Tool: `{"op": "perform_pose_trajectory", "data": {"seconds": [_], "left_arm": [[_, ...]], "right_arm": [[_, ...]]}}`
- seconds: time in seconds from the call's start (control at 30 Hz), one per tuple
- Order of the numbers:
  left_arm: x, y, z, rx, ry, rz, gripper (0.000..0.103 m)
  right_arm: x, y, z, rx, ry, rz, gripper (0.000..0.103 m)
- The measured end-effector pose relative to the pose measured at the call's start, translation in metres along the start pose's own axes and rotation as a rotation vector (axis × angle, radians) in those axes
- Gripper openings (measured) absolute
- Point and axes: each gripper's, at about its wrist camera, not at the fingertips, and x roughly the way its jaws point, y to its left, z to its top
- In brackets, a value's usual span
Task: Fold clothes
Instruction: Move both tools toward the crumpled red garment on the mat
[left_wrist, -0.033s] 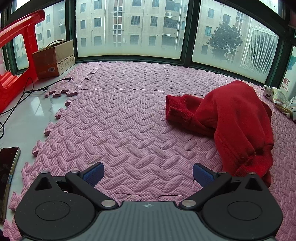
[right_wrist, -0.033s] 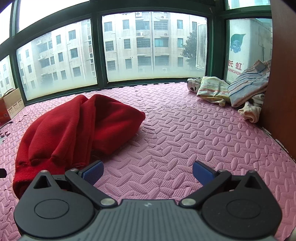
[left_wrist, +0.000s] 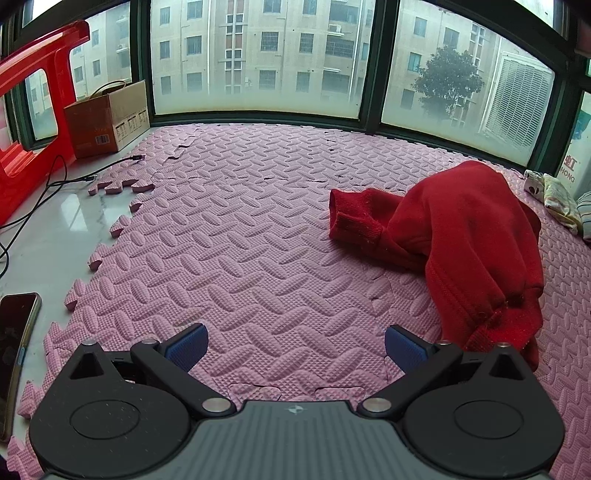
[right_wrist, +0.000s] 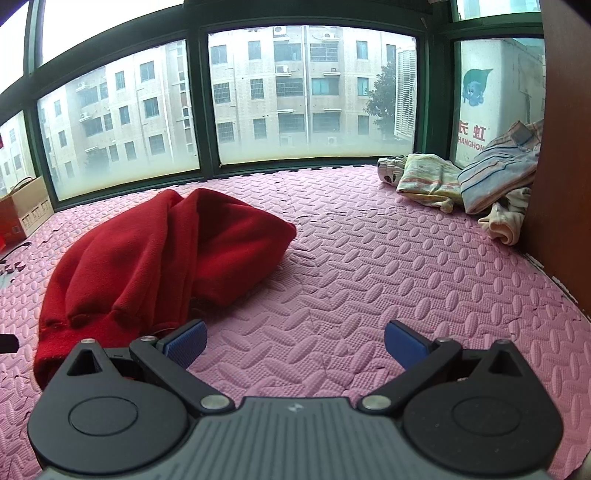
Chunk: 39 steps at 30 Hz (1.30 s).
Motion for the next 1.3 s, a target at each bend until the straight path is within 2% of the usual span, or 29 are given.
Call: {"op": "perform_pose_trajectory", "data": {"seconds": [0.17,0.27,0.4,0.77,1.3], "left_arm": [[-0.009,-0.003,-0.004,-0.007,0.004,0.000,0.103],[-0.014,-0.005,-0.006,-0.011,0.006,0.000,0.103],[-0.019,-0.008,-0.010,-0.013,0.013,0.002,0.103],[-0.017,-0.031,-0.010,0.024,0.038,-0.009,0.103],[-0.021,-0.041,-0.012,0.069,0.054,-0.041,0.103]], "right_arm": [[-0.005,0.015,-0.003,-0.053,0.035,-0.031,0.103],[-0.024,0.027,-0.014,-0.051,0.002,0.017,0.103],[-0.031,0.029,-0.021,-0.062,0.022,0.068,0.103],[-0.038,0.040,-0.025,-0.067,0.042,0.097,0.103],[-0.035,0.047,-0.028,-0.083,0.061,0.136,0.103]]}}
